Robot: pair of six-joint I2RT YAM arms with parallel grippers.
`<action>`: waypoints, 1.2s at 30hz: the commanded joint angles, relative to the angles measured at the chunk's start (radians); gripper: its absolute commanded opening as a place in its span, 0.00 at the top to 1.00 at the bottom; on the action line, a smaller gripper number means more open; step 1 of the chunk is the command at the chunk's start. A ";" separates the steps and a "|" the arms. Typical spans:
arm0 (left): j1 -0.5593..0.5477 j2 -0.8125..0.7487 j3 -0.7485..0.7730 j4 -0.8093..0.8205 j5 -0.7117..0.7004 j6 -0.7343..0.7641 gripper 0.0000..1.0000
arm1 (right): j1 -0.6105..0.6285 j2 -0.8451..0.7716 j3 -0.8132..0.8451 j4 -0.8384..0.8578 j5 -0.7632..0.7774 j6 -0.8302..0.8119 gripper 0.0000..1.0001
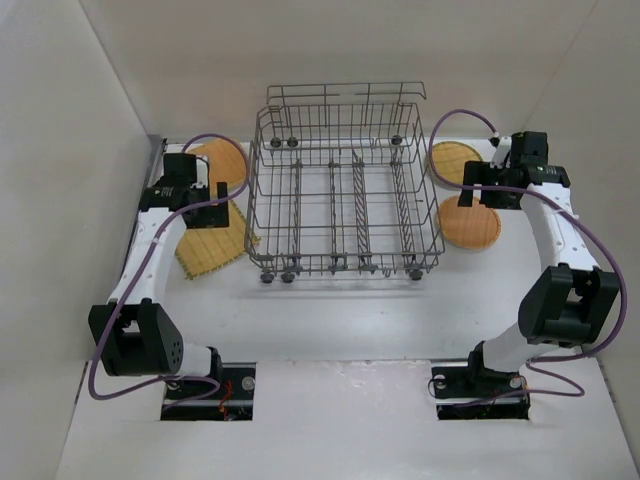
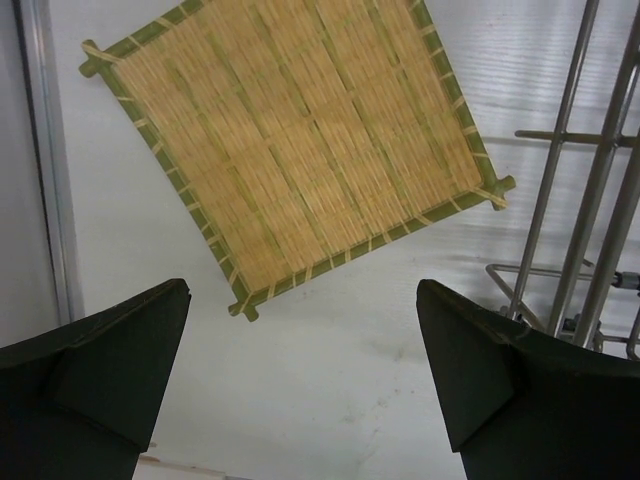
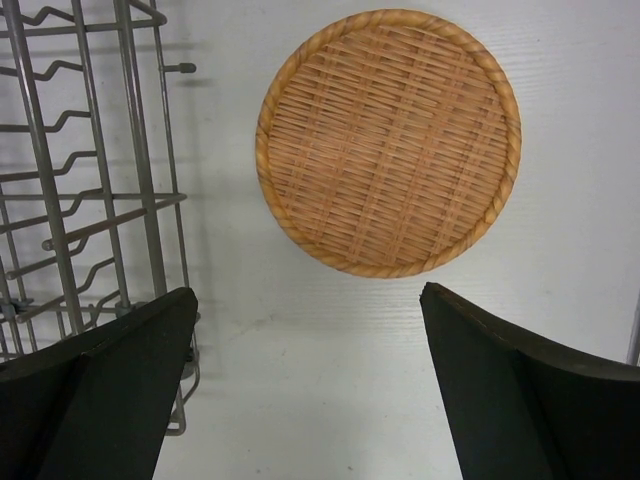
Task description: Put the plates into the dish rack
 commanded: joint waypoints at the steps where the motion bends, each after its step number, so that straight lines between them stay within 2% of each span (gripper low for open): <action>1: -0.013 -0.050 -0.016 0.036 -0.078 -0.001 0.00 | -0.001 -0.039 0.058 0.017 -0.016 -0.017 0.00; 3: -0.016 -0.061 -0.027 0.055 -0.092 0.003 0.00 | -0.001 -0.056 0.068 0.036 -0.002 -0.029 0.00; 8: -0.015 -0.070 -0.039 0.088 -0.110 0.019 0.00 | 0.060 -0.103 0.063 0.083 0.148 -0.143 0.00; 13: -0.001 -0.113 -0.075 0.213 -0.135 0.092 0.00 | 0.117 -0.224 -0.043 0.235 0.208 -0.262 0.00; 17: 0.048 -0.084 -0.038 0.157 -0.133 0.077 0.00 | 0.146 -0.290 -0.139 0.339 0.224 -0.331 0.00; 18: 0.066 -0.078 -0.035 0.151 -0.109 0.054 0.00 | 0.157 -0.298 -0.156 0.352 0.228 -0.350 0.00; 21: 0.174 -0.072 -0.021 0.131 0.095 -0.050 0.00 | 0.192 -0.304 -0.185 0.366 0.244 -0.379 0.00; 27: 0.349 0.000 0.004 0.210 0.406 -0.199 0.00 | 0.206 -0.298 -0.178 0.337 0.202 -0.376 0.00; 31: 0.404 0.141 0.056 0.273 0.540 -0.274 0.00 | 0.206 -0.243 -0.121 0.292 0.187 -0.345 0.00; 36: 0.442 0.362 0.220 0.326 0.687 -0.392 0.00 | 0.209 -0.198 -0.049 0.214 0.138 -0.308 0.01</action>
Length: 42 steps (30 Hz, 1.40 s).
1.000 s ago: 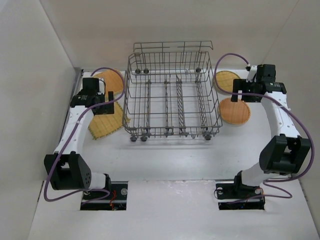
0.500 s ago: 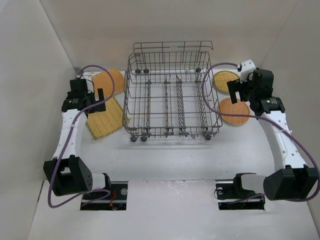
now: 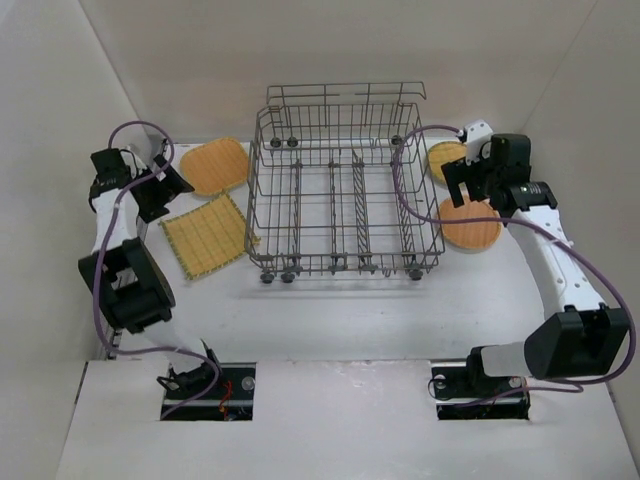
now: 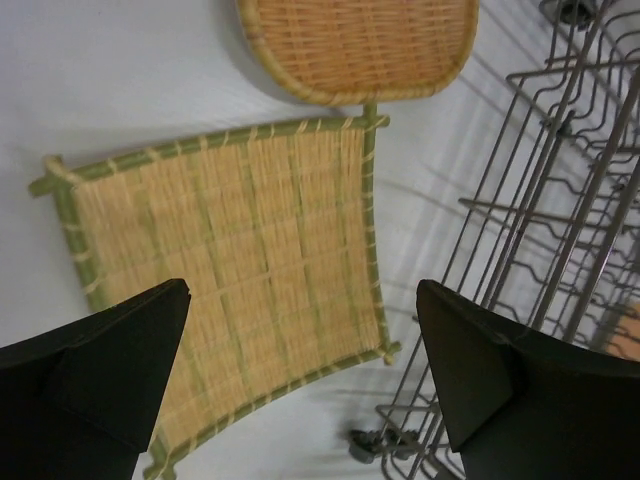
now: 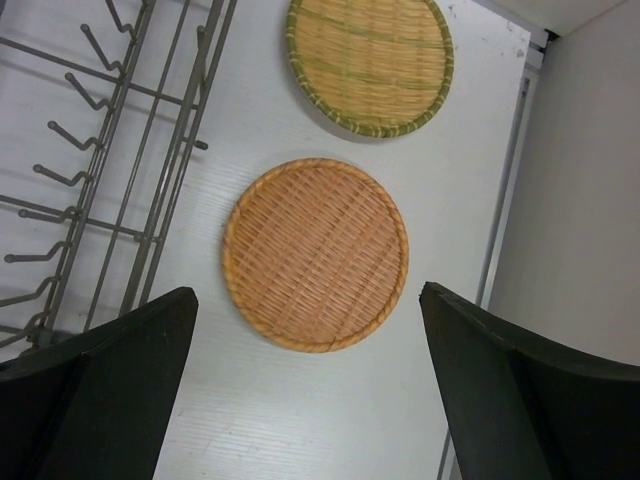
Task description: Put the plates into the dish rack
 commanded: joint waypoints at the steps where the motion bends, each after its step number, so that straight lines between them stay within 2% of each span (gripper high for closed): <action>1: 0.018 0.109 0.131 0.073 0.158 -0.121 0.00 | 0.009 0.012 0.081 -0.044 -0.047 0.029 0.04; 4: 0.018 0.218 0.217 0.084 0.181 -0.164 0.00 | -0.009 0.041 0.125 -0.085 -0.062 0.039 0.06; 7: 0.009 0.307 0.286 0.079 0.190 -0.189 0.00 | -0.052 0.085 0.174 -0.149 -0.096 0.078 0.00; 8: 0.003 0.330 0.302 0.084 0.194 -0.198 0.01 | -0.074 0.102 0.191 -0.171 -0.110 0.098 0.00; 9: -0.002 0.355 0.319 0.085 0.202 -0.202 0.06 | -0.092 0.119 0.208 -0.194 -0.133 0.115 0.00; 16: -0.020 0.497 0.434 0.079 0.230 -0.236 0.12 | -0.212 0.227 0.334 -0.311 -0.194 0.167 0.00; 23: -0.020 0.577 0.475 0.088 0.225 -0.304 0.14 | -0.267 0.312 0.453 -0.406 -0.194 0.165 0.00; 31: -0.008 0.607 0.462 0.124 0.216 -0.350 0.23 | -0.276 0.374 0.538 -0.467 -0.199 0.161 0.00; 42: 0.003 0.682 0.547 0.151 0.181 -0.379 0.23 | -0.275 0.417 0.587 -0.510 -0.216 0.152 0.00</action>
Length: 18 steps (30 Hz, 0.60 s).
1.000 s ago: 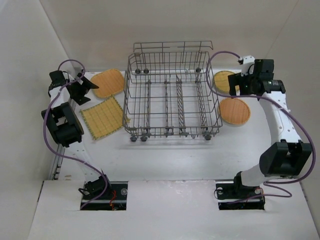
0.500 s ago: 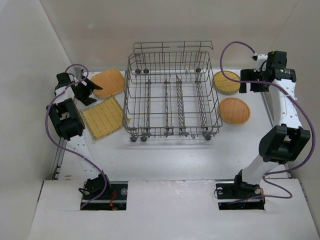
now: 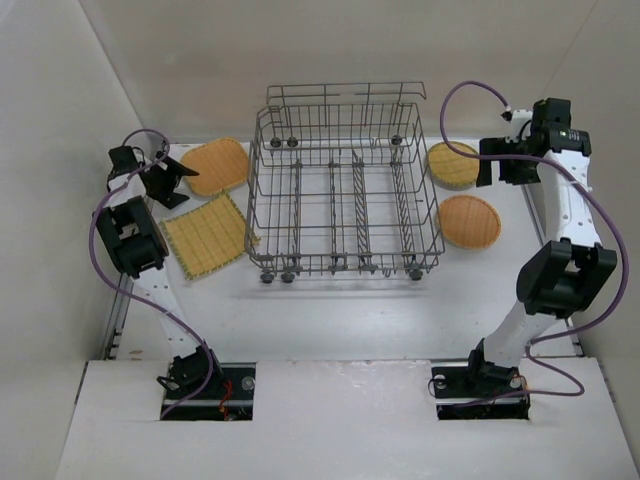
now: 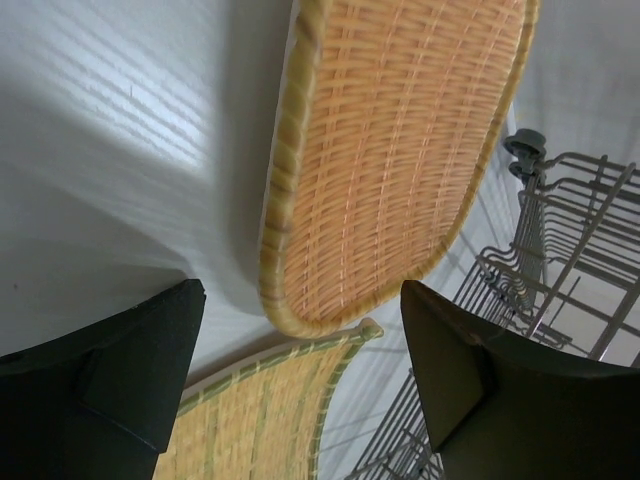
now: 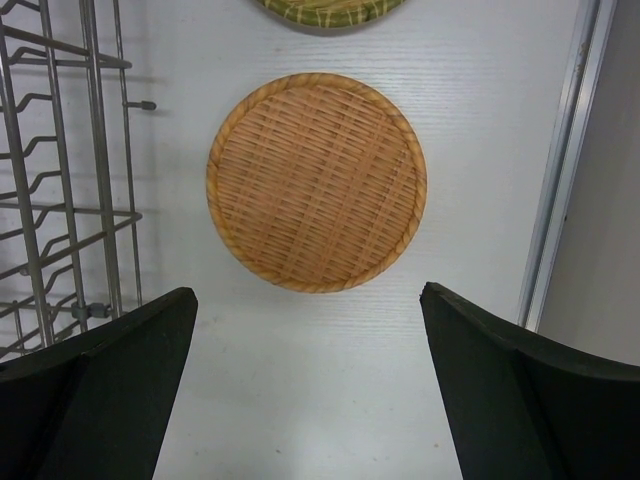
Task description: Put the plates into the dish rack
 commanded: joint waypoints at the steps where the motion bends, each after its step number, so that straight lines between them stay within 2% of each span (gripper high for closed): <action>1: 0.004 0.019 0.076 0.027 -0.017 -0.008 0.22 | -0.003 0.004 0.048 -0.023 -0.020 -0.006 0.00; 11: 0.001 0.137 0.227 0.054 -0.018 -0.014 0.22 | 0.006 0.021 0.052 -0.038 -0.015 -0.026 0.00; 18: -0.005 0.177 0.227 0.062 0.018 -0.046 0.35 | 0.011 0.022 0.052 -0.055 0.003 -0.044 0.00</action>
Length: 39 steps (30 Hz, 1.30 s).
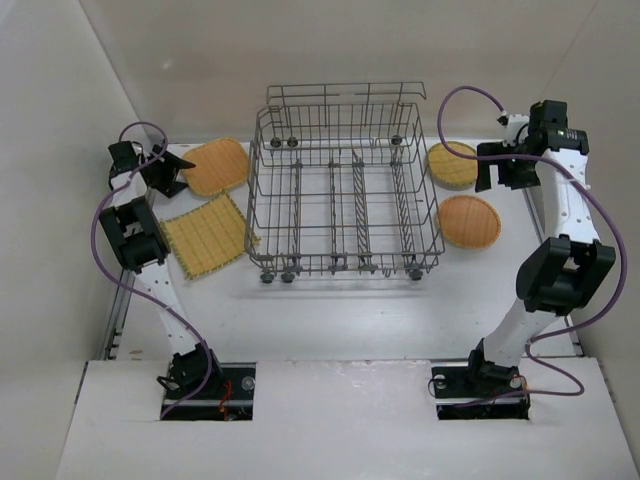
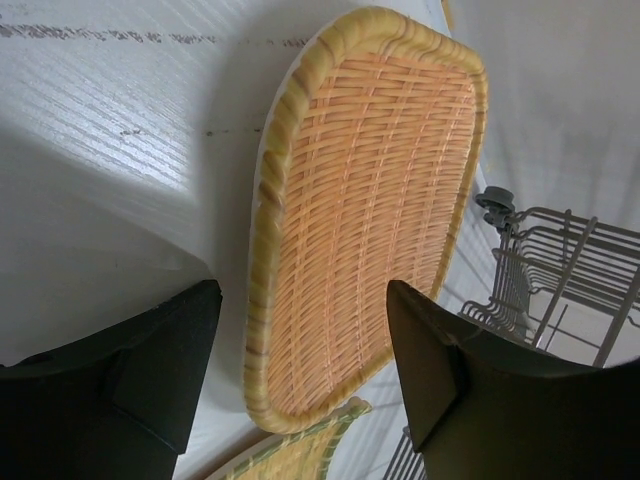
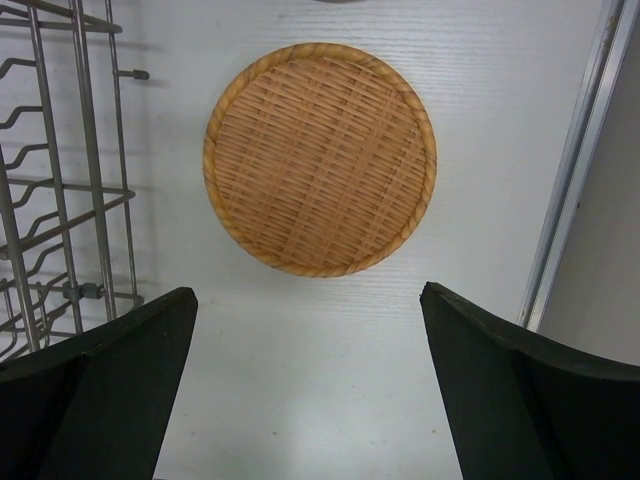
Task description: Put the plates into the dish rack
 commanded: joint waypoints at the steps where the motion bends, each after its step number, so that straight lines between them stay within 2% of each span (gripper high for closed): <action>1: -0.010 0.026 0.006 0.002 0.034 -0.025 0.34 | 0.009 -0.001 0.048 -0.011 0.007 -0.019 0.00; 7: -0.050 0.047 -0.045 0.081 0.113 -0.108 0.31 | 0.027 0.008 0.055 -0.014 0.007 -0.022 0.00; 10: -0.063 0.080 -0.036 0.110 0.123 -0.146 0.23 | 0.032 0.008 0.057 -0.015 0.010 -0.027 0.00; 14: -0.076 0.112 -0.039 0.147 0.152 -0.174 0.25 | 0.032 0.004 0.052 -0.023 0.022 -0.036 0.00; 16: -0.084 0.124 -0.046 0.156 0.159 -0.182 0.33 | 0.032 0.005 0.058 -0.029 0.025 -0.038 0.00; 21: -0.095 0.132 -0.063 0.176 0.164 -0.186 0.74 | 0.035 0.019 0.086 -0.041 0.035 -0.042 0.00; 24: -0.095 0.124 -0.063 0.178 0.161 -0.182 0.90 | 0.044 0.027 0.092 -0.043 0.033 -0.041 0.00; 30: -0.083 0.060 -0.109 0.213 0.143 -0.168 1.00 | 0.073 0.038 0.089 -0.041 0.028 -0.039 0.00; 39: -0.005 -0.187 -0.223 0.181 -0.008 -0.067 1.00 | 0.090 0.041 0.094 -0.028 -0.010 -0.025 0.00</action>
